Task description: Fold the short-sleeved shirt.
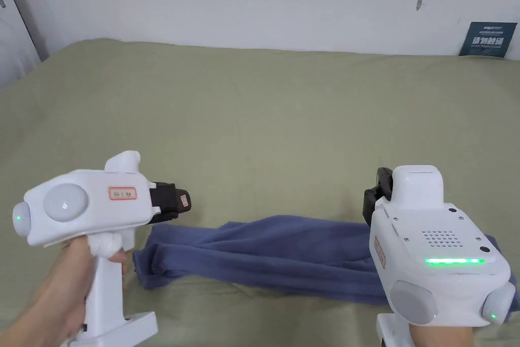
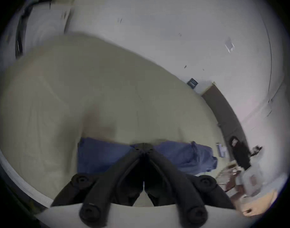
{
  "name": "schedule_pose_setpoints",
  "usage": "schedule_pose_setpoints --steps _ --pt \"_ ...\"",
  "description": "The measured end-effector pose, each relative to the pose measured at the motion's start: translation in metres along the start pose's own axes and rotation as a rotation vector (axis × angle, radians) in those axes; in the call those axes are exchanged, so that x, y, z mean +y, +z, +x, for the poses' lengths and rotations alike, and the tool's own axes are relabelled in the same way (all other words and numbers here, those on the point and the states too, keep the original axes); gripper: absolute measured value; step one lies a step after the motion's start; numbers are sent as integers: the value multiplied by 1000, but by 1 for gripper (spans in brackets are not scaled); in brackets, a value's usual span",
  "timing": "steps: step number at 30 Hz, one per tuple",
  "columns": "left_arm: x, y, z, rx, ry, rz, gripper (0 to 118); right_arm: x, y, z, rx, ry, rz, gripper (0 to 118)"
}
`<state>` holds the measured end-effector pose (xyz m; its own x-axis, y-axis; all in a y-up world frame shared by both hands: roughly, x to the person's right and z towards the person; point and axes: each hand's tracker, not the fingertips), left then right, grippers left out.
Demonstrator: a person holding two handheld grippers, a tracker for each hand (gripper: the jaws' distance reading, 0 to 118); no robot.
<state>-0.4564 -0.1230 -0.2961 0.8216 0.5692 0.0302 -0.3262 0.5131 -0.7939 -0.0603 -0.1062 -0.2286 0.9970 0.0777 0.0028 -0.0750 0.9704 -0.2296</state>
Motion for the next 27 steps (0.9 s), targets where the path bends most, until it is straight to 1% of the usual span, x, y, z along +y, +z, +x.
schedule_pose_setpoints --steps 1,3,4,6,8,12,13,14,15,16,17,18,19,21,22,23,25,26,27 --pt "5 0 -8 -4 28 -21 0 1 0 -4 10 -1 0 0" --pt "16 -3 -38 -71 30 -130 0 1 -2 -11 27 -4 -6 0" --pt "15 -3 -51 -52 90 -110 0 -5 -1 -7 51 -22 -17 0" --pt "17 -5 -78 -91 161 -176 0 -8 -4 -12 48 -21 -30 0" --pt "18 -2 -101 -63 168 -176 0 -13 -8 -10 52 -14 -44 0" --pt "18 0 -113 -43 151 -179 0 -16 -11 -9 51 7 -66 0" --pt "19 -2 -111 -53 150 -195 3 -16 -12 -9 49 9 -69 0" --pt "18 -4 -112 -78 142 -208 23 -16 -12 -9 48 7 -70 0" --pt "16 -8 -113 -121 152 -229 57 -16 -12 -9 48 4 -74 0" --pt "13 -13 -113 -152 173 -248 97 -17 -14 -7 47 -1 -78 0" --pt "13 -24 -113 -185 165 -277 118 -17 -15 -7 46 -4 -80 0" --pt "14 -23 -114 -177 171 -240 116 -17 -15 -7 47 -2 -82 0" --pt "12 -30 -114 -198 195 -263 114 -17 -15 -7 47 3 -82 0" --pt "8 -48 -114 -215 199 -331 114 -18 -16 -6 45 11 -84 0" --pt "5 -58 -112 -220 195 -359 111 -18 -16 -5 50 17 -91 0" --pt "2 -65 -111 -208 195 -383 105 -18 -16 -5 50 21 -92 0" --pt "-7 -74 -108 -224 208 -371 104 -19 -17 -2 49 26 -94 0" --pt "-7 -76 -107 -262 272 -349 96 -18 -16 0 49 26 -95 0" --pt "-8 -78 -108 -289 316 -336 69 -18 -16 1 48 24 -95 0"
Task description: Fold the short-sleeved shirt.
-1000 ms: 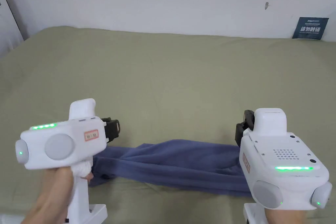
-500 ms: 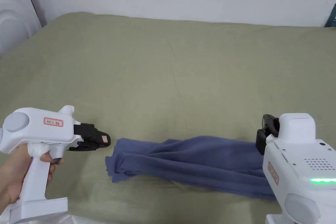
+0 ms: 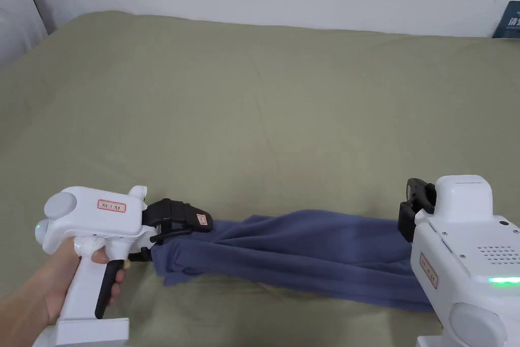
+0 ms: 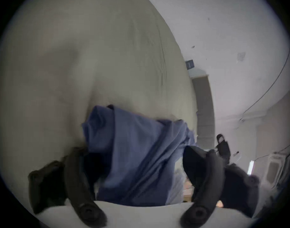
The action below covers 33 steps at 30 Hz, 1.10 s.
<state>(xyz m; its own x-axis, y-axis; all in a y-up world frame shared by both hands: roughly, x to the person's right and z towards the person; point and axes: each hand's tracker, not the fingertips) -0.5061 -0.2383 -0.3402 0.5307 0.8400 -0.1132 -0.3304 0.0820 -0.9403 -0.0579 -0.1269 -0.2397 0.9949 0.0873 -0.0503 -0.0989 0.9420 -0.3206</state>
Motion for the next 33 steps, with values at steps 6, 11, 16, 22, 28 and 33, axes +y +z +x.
schedule_pose_setpoints --steps 6,11,16,22,28,33 --pt "-6 -6 1 127 12 65 6 2 6 7 8 0 -4 0" --pt "-2 28 24 164 -6 92 6 4 12 12 25 7 -1 0" --pt "-1 79 49 215 -21 160 6 7 18 18 42 -7 1 0" --pt "-16 95 102 356 -146 143 6 16 27 24 55 -28 24 0" --pt "-28 37 167 383 -276 92 6 19 41 38 43 -29 47 0" --pt "-39 -44 207 411 -381 24 6 16 47 58 -2 -30 41 0"
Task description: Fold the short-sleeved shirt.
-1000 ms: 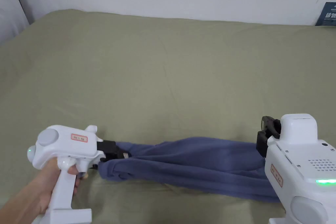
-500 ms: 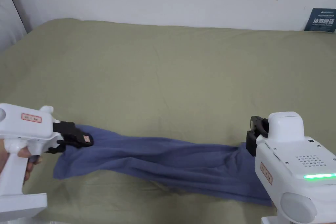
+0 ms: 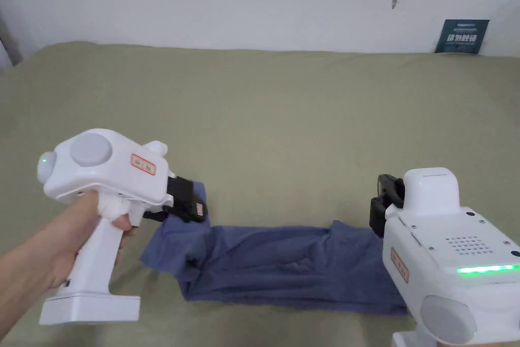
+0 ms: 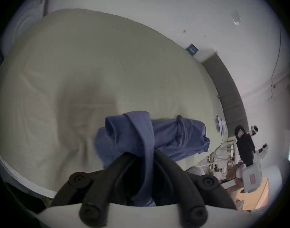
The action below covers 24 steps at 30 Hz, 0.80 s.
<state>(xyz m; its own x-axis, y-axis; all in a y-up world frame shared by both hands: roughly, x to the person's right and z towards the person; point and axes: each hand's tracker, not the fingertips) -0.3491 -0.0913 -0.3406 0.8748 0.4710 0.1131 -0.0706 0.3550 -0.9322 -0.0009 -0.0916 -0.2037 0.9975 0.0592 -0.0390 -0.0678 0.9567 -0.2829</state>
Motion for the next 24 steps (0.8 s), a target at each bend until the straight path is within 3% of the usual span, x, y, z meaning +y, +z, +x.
schedule_pose_setpoints --steps 10,11,12,13,14,18,19,20,21,24 --pt "1 -153 75 81 -129 -137 10 -20 -1 31 -54 -36 -62 0" --pt "1 -161 76 42 -133 -139 38 -23 -2 33 -58 -37 -68 0" --pt "1 -166 75 10 -126 -153 82 -24 -3 35 -61 -40 -75 0" --pt "-4 -166 78 21 -96 -150 115 -26 -3 37 -64 -45 -81 0" --pt "-6 -156 76 -17 -69 -107 118 -27 -4 39 -65 -49 -89 0" --pt "-3 -105 52 -112 -9 24 91 -29 -5 42 -60 -74 -103 0" --pt "-4 -91 40 -122 -6 36 69 -29 -5 41 -57 -80 -105 0" --pt "-9 -78 31 -116 -5 28 9 -29 -5 40 -53 -83 -104 0" --pt "-15 -71 27 -108 4 33 0 -28 -6 39 -52 -85 -103 0" --pt "-20 -71 4 -94 -27 8 0 -26 -8 34 -35 -90 -101 0"
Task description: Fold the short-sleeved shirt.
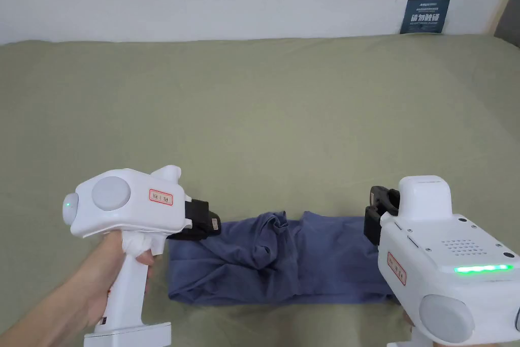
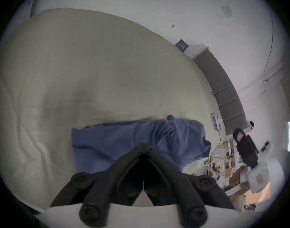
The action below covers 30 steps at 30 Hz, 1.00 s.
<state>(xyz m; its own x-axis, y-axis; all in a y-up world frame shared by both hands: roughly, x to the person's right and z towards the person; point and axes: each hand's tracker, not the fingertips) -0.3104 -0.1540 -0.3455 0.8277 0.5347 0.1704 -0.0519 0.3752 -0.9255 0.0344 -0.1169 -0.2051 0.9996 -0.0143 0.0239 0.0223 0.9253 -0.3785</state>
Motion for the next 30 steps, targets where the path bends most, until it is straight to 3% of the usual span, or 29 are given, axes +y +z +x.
schedule_pose_setpoints --steps 3,9,13,19,22,25,30 --pt "-3 -21 -4 19 1 -60 0 0 0 -5 13 -5 -5 0" --pt "-21 -97 33 -149 52 -157 0 -4 2 -5 18 13 -17 0" --pt "-38 -130 49 -86 -12 -174 0 -7 -1 -1 7 30 -16 0" --pt "-20 -70 33 -89 -51 -105 0 -5 -3 -1 -3 31 -7 0" --pt "-15 -12 2 -138 15 -21 0 -5 -4 -3 0 25 -5 0" --pt "-22 32 -33 -30 34 42 0 -4 -6 -7 6 17 -9 0" --pt "-27 44 -82 -20 140 41 0 -4 -10 -18 13 34 -9 0"
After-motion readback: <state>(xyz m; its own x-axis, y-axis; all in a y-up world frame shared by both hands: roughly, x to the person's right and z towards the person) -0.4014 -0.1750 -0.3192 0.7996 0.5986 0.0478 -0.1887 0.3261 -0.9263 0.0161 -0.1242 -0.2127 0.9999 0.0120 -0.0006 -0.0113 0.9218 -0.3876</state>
